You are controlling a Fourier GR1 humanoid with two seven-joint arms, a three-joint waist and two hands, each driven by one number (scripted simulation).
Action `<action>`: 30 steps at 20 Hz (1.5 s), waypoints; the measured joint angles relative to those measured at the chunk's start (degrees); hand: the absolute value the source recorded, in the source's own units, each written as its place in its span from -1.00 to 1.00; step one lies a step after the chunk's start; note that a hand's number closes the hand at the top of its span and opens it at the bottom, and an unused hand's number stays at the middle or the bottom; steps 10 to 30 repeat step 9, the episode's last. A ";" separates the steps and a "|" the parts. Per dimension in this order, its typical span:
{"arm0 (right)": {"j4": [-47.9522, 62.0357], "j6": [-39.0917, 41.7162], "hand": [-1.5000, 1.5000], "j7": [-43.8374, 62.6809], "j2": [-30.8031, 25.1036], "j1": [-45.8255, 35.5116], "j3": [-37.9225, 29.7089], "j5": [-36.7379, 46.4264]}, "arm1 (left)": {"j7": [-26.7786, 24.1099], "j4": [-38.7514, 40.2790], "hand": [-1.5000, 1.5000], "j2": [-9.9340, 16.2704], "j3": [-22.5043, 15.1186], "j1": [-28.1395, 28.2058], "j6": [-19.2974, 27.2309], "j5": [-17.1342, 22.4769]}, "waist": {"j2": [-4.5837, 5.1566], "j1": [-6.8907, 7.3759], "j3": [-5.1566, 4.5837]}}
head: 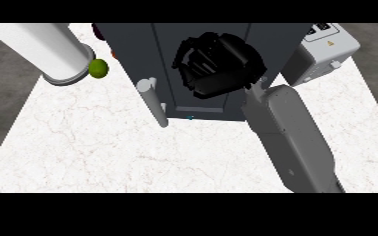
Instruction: Pick up the bottled water, place it into the cabinet and close the cabinet
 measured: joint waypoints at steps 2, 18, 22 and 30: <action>1.30 0.54 1.00 -0.40 0.17 -0.75 -0.30 0.30 | 0.48 0.52 -1.00 0.03 0.53 -0.17 -0.93 0.61 | -0.17 -0.08 0.19; 3.91 3.25 1.00 -0.54 -0.10 -2.52 -0.26 -2.20 | 2.74 0.12 -1.00 -0.14 0.44 -1.25 -0.99 1.12 | -0.34 -0.33 0.73; 3.91 3.25 1.00 -0.54 -0.10 -2.52 -0.26 -2.20 | 2.74 0.12 -1.00 -0.14 0.44 -1.25 -0.99 1.12 | -0.34 -0.33 0.73; 3.91 3.25 1.00 -0.54 -0.10 -2.52 -0.26 -2.20 | 2.74 0.12 -1.00 -0.14 0.44 -1.25 -0.99 1.12 | -0.34 -0.33 0.73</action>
